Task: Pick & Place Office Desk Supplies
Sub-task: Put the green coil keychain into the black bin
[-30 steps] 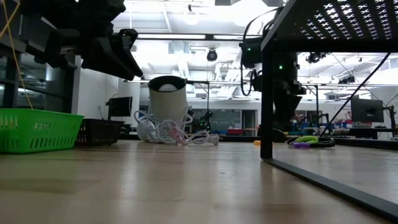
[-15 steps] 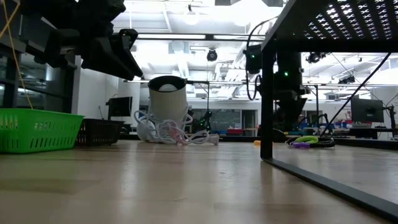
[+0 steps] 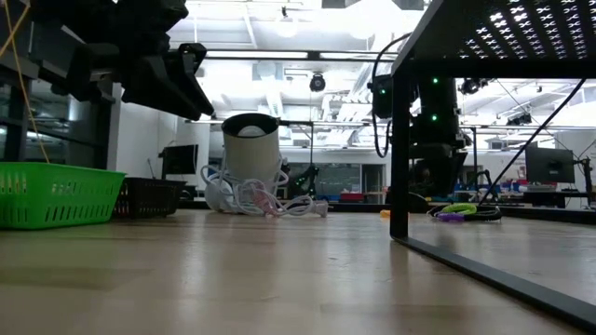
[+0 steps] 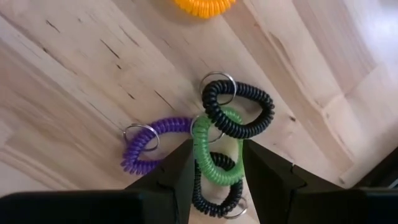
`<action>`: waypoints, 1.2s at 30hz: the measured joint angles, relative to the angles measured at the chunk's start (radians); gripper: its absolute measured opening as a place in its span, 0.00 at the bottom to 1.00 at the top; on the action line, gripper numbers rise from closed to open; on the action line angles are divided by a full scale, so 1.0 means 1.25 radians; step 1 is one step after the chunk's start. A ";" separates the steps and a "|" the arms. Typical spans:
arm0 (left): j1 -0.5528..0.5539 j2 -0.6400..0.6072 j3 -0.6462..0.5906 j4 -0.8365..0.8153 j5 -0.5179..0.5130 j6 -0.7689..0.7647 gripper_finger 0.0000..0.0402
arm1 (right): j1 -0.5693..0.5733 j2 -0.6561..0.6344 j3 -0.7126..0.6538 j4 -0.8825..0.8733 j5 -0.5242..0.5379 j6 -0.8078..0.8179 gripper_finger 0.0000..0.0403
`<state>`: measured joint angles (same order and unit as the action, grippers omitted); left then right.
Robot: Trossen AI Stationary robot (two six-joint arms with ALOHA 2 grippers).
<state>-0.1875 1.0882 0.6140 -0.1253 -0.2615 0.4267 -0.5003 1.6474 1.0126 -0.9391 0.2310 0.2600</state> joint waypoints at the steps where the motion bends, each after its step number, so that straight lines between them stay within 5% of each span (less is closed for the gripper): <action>1: 0.000 0.000 0.000 0.000 0.000 0.000 0.27 | 0.000 0.000 0.000 0.000 -0.004 0.007 0.31; 13: 0.000 0.000 0.000 0.000 0.000 0.000 0.27 | 0.000 0.000 0.000 0.002 -0.014 0.103 0.31; 36: 0.000 0.000 0.000 0.000 0.000 0.000 0.27 | 0.033 0.000 -0.046 0.004 -0.008 0.045 0.31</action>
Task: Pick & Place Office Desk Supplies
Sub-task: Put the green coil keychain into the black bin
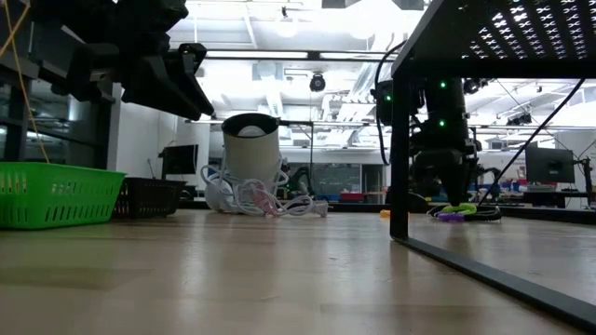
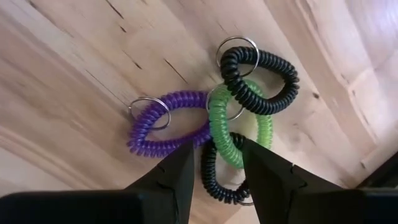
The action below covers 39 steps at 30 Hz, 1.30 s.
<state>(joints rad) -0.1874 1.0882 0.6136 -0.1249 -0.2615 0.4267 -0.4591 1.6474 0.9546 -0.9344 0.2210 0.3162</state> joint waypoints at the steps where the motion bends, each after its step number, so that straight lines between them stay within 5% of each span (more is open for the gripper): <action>1: 0.000 0.000 0.000 0.000 0.000 0.000 0.27 | 0.000 0.000 0.000 0.000 0.003 -0.005 0.31; 32: 0.000 0.000 0.000 0.004 0.000 0.000 0.27 | -0.029 0.011 -0.032 0.062 -0.010 -0.131 0.31; 39: 0.000 0.000 0.000 0.005 0.000 0.000 0.27 | -0.038 0.011 -0.032 0.063 -0.021 -0.131 0.21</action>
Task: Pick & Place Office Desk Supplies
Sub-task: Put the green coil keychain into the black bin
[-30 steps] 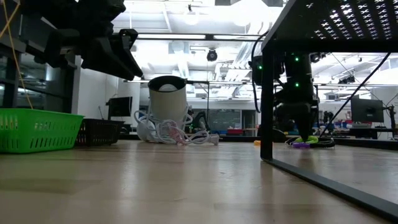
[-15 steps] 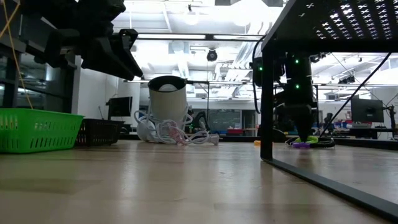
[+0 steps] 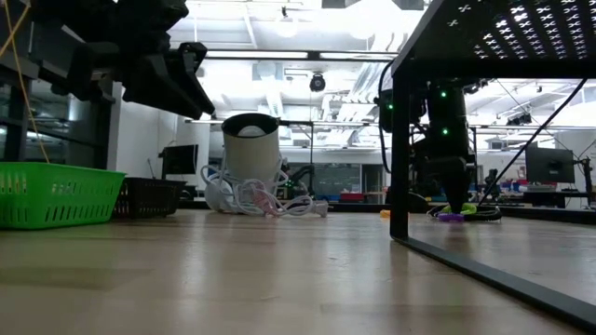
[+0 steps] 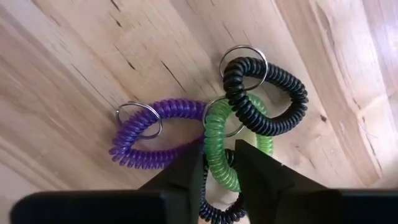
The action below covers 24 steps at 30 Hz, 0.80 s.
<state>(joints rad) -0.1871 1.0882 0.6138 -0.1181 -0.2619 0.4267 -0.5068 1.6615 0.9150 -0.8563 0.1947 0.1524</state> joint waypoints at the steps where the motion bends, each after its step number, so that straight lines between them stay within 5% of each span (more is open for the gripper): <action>1: 0.000 0.000 0.000 0.000 0.000 0.000 0.27 | 0.000 0.000 0.000 0.000 0.000 0.000 0.19; 10: 0.000 0.000 0.000 0.000 0.000 0.000 0.27 | 0.000 0.000 0.000 0.000 0.000 0.006 0.03; 24: 0.000 0.000 0.000 0.000 0.000 0.000 0.27 | 0.001 -0.089 0.000 0.073 -0.059 -0.023 0.02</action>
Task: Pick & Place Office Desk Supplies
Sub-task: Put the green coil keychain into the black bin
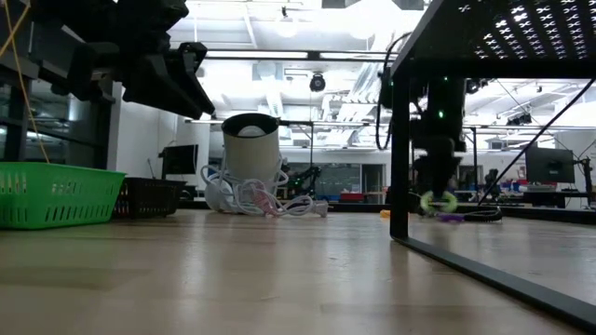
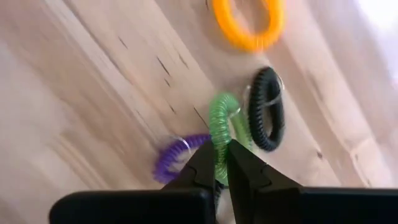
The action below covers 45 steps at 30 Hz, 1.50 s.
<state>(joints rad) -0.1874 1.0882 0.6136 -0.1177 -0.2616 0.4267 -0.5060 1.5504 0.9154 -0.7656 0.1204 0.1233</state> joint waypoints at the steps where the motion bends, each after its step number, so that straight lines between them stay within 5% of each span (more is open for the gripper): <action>1: 0.000 0.000 0.000 0.000 0.000 0.000 0.27 | 0.000 -0.013 0.000 0.011 -0.010 -0.002 0.02; 7: 0.000 0.000 0.000 0.000 0.000 0.000 0.27 | 0.002 -0.068 0.000 0.084 -0.120 -0.025 0.02; 18: 0.000 0.000 0.000 0.000 0.000 0.000 0.27 | 0.012 -0.082 0.000 0.307 -0.462 -0.005 0.03; 30: 0.000 0.000 0.000 0.000 0.000 0.000 0.27 | 0.127 -0.059 0.001 0.514 -0.470 0.246 0.03; 45: 0.000 0.000 0.000 0.006 0.000 0.000 0.27 | 0.318 0.148 0.001 0.956 -0.394 0.514 0.03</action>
<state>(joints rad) -0.1871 1.0878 0.6136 -0.1103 -0.2619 0.4267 -0.1081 1.7359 0.9165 0.4293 -0.3715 0.7652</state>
